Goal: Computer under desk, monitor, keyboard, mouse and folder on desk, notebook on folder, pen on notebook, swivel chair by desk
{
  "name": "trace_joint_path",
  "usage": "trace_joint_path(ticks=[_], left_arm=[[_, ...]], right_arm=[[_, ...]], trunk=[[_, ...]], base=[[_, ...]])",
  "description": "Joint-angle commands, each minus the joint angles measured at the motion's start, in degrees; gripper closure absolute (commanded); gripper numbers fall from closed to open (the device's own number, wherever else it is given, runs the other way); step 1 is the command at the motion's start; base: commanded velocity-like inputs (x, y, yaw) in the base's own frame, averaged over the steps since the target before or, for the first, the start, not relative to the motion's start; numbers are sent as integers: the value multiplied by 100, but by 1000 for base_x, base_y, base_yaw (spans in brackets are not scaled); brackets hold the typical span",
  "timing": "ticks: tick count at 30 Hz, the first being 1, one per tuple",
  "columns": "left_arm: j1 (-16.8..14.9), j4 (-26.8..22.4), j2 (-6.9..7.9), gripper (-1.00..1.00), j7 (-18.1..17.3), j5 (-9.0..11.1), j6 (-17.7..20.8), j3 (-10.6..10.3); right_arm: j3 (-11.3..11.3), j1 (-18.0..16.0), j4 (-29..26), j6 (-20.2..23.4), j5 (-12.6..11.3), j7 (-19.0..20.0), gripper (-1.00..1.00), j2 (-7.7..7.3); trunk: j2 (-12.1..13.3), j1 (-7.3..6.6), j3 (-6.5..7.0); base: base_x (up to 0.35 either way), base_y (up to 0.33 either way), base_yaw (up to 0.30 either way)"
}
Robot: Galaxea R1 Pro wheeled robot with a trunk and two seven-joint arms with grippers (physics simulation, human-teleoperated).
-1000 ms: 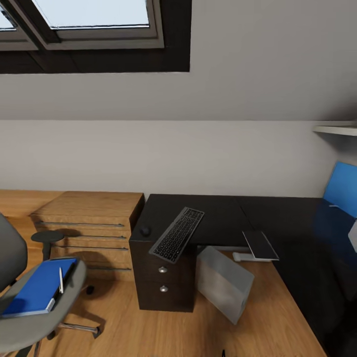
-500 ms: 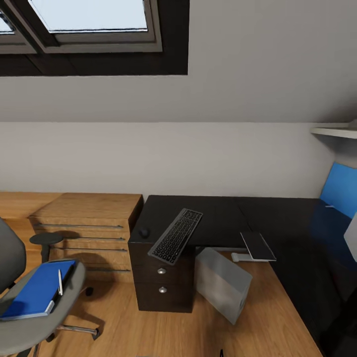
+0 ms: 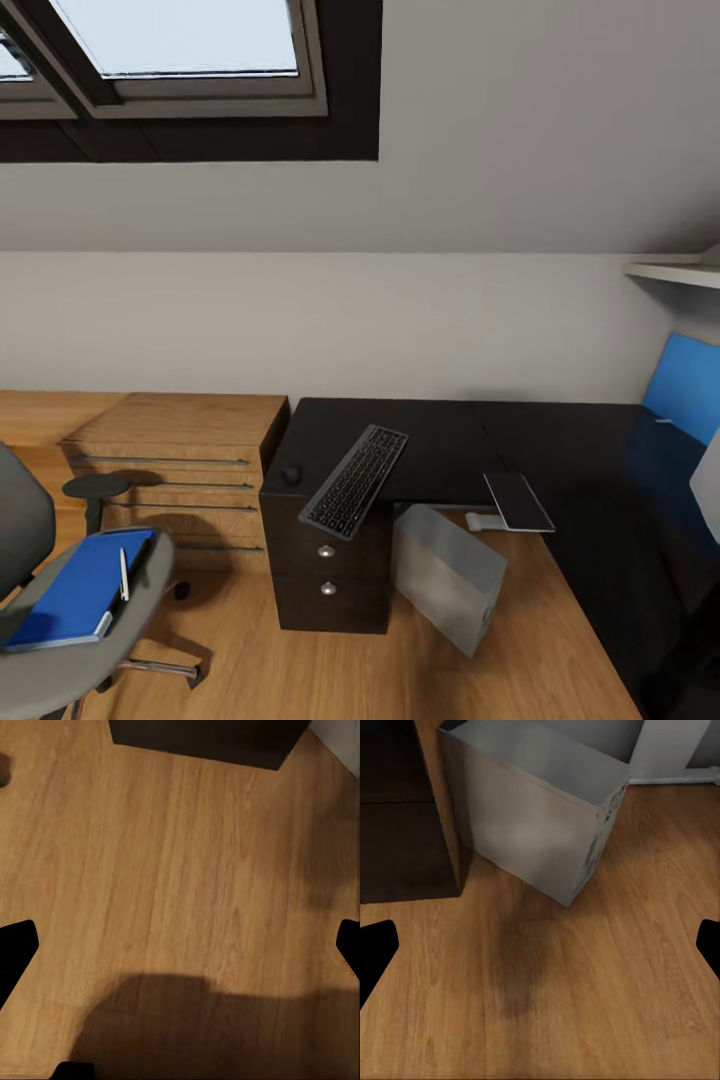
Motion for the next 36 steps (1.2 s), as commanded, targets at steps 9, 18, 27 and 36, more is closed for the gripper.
trace_joint_path(ticks=[9, 18, 27, 36], left_arm=[[-5, -28, -19, -100, 2, 233, -136, -64], [-5, -24, -16, -100, -8, 259, -152, -57], [-5, -20, -13, -100, -11, 256, -142, -60], [-5, -11, -81, -100, -14, 210, -144, -187]], right_arm=[[42, -9, 84, -29, -37, 21, -100, 46], [39, -9, 94, -29, -35, 25, -100, 47], [41, -9, 96, -29, -35, 36, -100, 47], [36, -9, 86, -32, -39, 206, -100, 47]], trunk=[[358, -198, 156], [719, -396, 317], [1080, -594, 479], [1441, -791, 640]], base=[[0, 1, 0], [0, 126, 0], [9, 230, 0], [32, 48, 0]])
